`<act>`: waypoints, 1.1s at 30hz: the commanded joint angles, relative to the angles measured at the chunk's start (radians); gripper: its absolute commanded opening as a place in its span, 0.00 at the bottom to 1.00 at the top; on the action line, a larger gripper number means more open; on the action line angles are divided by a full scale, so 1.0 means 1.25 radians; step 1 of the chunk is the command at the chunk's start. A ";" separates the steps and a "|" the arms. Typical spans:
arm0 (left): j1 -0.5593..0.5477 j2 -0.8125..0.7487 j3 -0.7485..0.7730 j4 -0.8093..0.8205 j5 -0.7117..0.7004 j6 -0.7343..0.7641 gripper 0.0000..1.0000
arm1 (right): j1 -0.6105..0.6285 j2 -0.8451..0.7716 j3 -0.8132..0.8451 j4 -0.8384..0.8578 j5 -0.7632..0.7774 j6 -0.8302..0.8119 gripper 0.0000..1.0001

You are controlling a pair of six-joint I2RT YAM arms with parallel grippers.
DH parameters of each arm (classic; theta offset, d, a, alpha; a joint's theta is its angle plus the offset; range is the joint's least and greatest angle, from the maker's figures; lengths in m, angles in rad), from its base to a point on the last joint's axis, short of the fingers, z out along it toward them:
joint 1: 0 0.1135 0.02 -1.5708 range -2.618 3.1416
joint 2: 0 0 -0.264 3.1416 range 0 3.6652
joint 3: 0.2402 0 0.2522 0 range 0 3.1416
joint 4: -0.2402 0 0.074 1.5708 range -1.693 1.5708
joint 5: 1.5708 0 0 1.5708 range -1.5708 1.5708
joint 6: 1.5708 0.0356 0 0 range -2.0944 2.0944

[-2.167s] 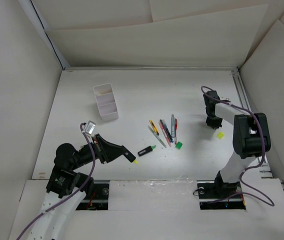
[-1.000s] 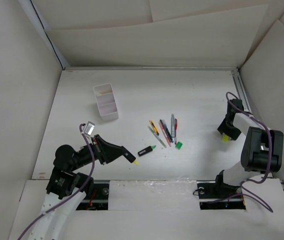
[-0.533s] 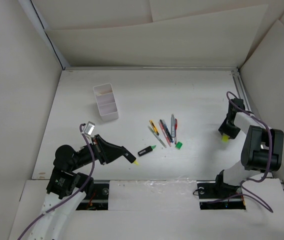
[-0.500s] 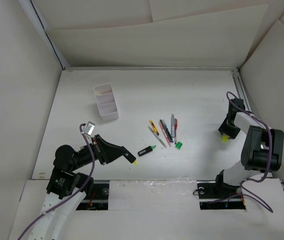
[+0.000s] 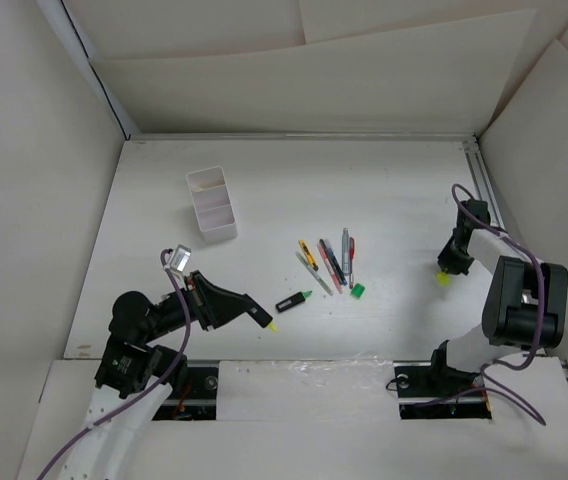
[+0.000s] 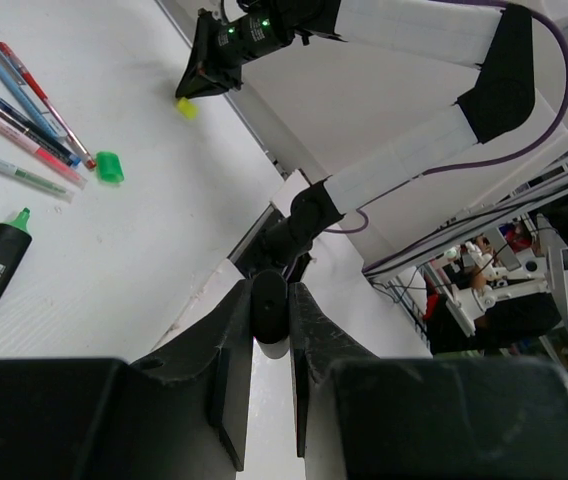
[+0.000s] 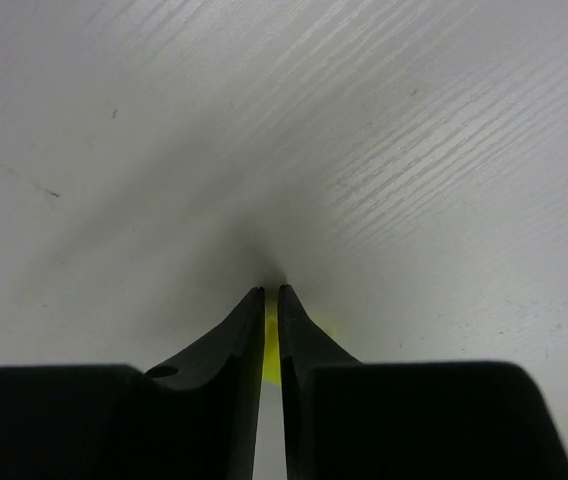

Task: Sort the stationery into containers
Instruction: Move the pen cap to the center of the board.

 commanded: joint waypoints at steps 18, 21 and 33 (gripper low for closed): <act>-0.001 -0.027 0.000 0.052 0.008 -0.016 0.00 | 0.077 -0.070 -0.039 -0.051 0.013 0.003 0.73; -0.001 -0.027 0.000 0.044 0.008 -0.016 0.00 | 0.087 -0.053 -0.039 -0.044 -0.003 -0.007 0.72; -0.001 -0.034 0.000 0.044 0.008 -0.009 0.00 | 0.161 -0.032 -0.036 -0.044 0.016 0.011 0.47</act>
